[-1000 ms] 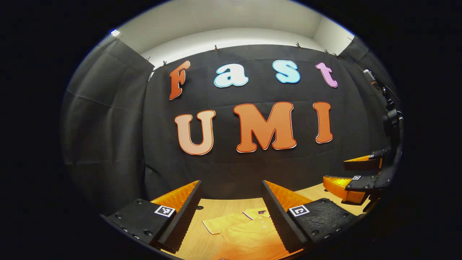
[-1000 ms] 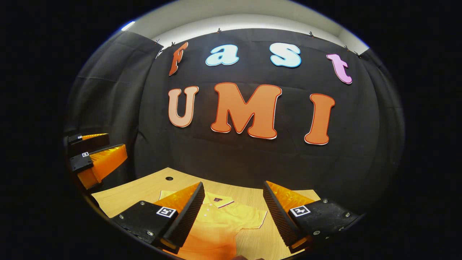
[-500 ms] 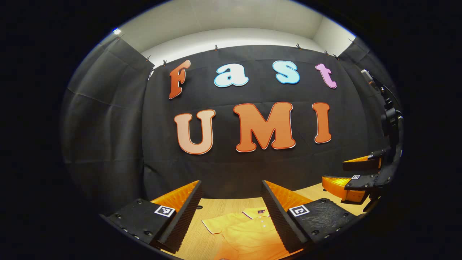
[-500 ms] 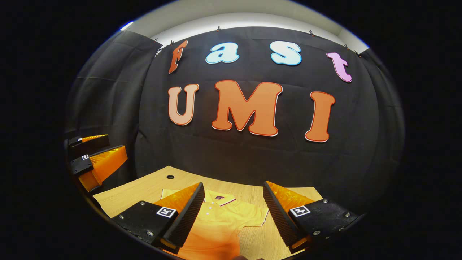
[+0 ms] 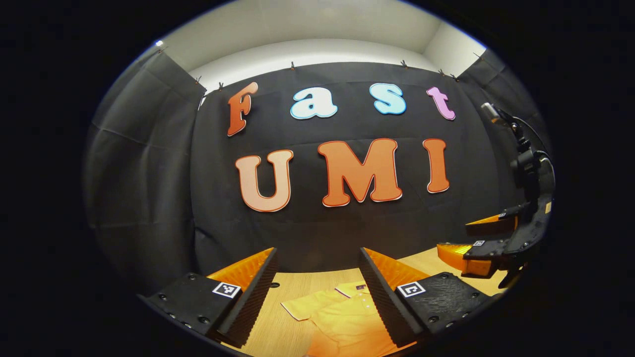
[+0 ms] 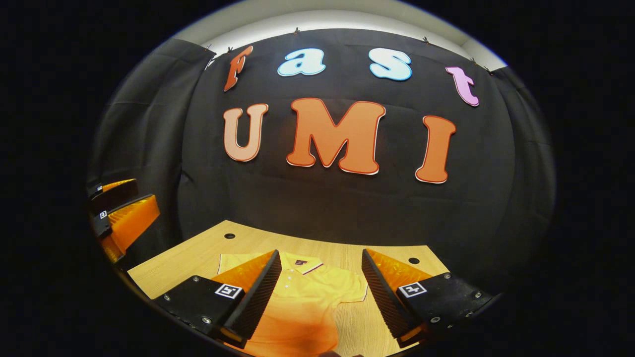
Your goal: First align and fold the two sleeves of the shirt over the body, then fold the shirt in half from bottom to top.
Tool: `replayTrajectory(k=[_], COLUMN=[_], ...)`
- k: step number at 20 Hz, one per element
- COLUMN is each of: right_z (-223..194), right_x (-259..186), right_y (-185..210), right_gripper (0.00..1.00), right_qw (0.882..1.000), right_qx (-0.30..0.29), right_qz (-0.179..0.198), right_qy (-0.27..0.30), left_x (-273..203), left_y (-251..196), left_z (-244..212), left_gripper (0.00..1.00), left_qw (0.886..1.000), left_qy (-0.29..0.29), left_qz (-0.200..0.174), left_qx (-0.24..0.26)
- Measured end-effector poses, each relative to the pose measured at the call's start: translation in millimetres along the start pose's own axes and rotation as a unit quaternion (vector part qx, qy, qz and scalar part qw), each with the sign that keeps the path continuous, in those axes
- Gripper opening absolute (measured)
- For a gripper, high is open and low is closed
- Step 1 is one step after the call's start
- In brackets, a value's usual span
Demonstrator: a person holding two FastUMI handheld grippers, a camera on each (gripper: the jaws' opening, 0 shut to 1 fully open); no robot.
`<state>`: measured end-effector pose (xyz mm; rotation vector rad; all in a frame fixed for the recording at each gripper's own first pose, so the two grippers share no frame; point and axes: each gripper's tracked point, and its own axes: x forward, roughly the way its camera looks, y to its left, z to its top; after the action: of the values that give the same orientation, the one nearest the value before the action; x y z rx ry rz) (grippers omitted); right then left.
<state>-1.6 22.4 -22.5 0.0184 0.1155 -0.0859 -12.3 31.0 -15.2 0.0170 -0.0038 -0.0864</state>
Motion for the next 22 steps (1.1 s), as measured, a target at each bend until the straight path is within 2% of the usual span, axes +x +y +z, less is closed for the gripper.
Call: replayTrajectory(k=[6, 10, 14, 18, 22], right_z=[-28.6, -55.8, -95.1, -140.0, -186.7], right_x=[18.0, 49.8, 89.6, 128.8, 164.8], right_y=[-13.6, -33.1, -66.1, -92.0, -105.5], right_gripper=[0.98, 0.99, 0.99, 0.99, 0.99], right_qw=[0.997, 0.991, 0.978, 0.963, 0.940], right_qx=[0.029, 0.044, 0.061, 0.056, 0.066], right_qz=[-0.025, -0.026, -0.030, -0.031, -0.023], right_qy=[0.069, 0.124, 0.197, 0.264, 0.334], left_x=[-19.2, -22.9, -24.5, -23.8, -29.5], left_y=[17.7, 32.5, 45.7, 39.1, 32.6], left_z=[-10.6, -8.5, 1.3, -5.9, -17.8], left_gripper=[0.99, 0.99, 0.99, 0.99, 0.98], left_qw=[1.000, 0.999, 0.995, 0.991, 0.986], left_qy=[0.006, 0.004, 0.003, 0.025, 0.057], left_qz=[-0.006, 0.032, 0.088, 0.119, 0.145], left_qx=[0.006, 0.017, 0.036, 0.048, 0.058])
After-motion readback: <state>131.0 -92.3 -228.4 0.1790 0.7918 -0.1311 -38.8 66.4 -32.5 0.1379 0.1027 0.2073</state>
